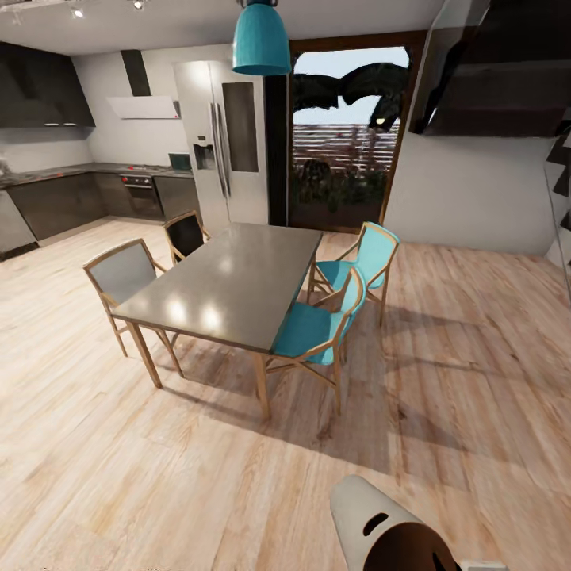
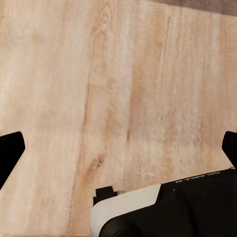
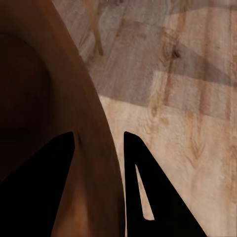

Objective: Put the three can of soda from the living room inside the tash can in the kitchen.

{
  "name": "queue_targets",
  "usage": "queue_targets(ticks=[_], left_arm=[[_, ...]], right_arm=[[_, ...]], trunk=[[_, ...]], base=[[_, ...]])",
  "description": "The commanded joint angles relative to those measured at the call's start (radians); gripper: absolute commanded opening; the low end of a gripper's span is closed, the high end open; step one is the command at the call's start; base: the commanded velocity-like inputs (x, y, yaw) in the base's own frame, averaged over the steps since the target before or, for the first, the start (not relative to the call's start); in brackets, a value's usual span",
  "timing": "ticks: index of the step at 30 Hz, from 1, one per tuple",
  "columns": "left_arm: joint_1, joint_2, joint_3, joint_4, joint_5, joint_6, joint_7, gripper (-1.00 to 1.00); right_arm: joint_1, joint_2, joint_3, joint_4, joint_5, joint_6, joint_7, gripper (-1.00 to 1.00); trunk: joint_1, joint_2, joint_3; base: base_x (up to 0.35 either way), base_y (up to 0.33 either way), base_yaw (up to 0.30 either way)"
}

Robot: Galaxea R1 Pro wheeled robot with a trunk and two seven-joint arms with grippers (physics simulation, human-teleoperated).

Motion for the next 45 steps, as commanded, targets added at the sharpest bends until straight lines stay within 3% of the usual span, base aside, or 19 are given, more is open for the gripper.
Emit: queue_targets(ticks=[1, 45], left_arm=[[0.000, 0.000, 0.000, 0.000, 0.000, 0.000, 0.000, 1.00], [0.000, 0.000, 0.000, 0.000, 0.000, 0.000, 0.000, 1.00]], right_arm=[[0.000, 0.000, -0.004, -0.002, 0.000, -0.001, 0.006, -1.00], [0.000, 0.001, -0.002, 0.000, 0.000, -0.001, 0.006, -1.00]], trunk=[[0.000, 0.000, 0.000], [0.000, 0.000, -0.007]], base=[[0.000, 0.284, 0.245], [0.001, 0.285, 0.221]])
